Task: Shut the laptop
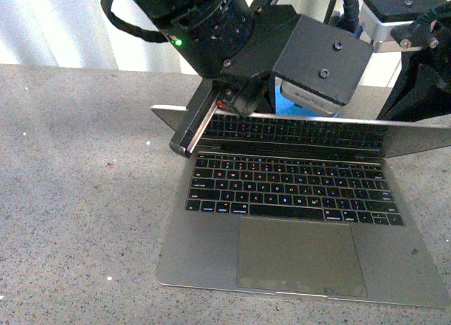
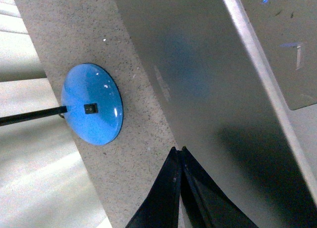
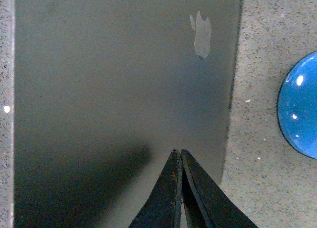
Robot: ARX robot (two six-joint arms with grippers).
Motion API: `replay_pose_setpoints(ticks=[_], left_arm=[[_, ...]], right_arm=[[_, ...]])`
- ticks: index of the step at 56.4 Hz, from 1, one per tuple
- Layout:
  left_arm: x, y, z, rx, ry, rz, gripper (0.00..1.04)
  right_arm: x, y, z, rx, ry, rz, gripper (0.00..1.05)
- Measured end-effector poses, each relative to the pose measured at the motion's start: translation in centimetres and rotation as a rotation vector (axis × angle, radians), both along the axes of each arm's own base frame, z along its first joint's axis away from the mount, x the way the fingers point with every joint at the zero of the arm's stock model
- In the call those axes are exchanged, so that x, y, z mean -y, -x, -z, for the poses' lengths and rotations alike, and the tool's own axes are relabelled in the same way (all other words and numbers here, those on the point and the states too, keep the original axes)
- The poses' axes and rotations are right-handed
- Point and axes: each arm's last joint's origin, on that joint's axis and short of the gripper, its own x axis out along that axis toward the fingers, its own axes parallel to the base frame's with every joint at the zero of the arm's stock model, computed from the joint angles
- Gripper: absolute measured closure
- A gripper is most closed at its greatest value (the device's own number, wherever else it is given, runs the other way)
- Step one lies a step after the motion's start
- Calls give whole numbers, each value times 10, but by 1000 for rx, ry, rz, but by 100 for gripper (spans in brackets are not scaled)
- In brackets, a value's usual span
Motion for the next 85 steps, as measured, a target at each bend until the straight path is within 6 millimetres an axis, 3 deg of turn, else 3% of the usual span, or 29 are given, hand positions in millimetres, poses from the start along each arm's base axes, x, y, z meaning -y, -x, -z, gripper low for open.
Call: replay_pose_setpoints(ticks=[37, 65, 85], left_arm=[[6, 23, 40, -61, 21, 18, 101], [4, 56, 114, -205, -12, 24, 101], [4, 56, 105, -208, 13, 2, 101]], right_arm=[[-10, 24, 46, -88, -62, 12, 102], [-8, 53, 115, -200, -63, 49, 102], [-6, 53, 112, -194, -97, 59, 102]])
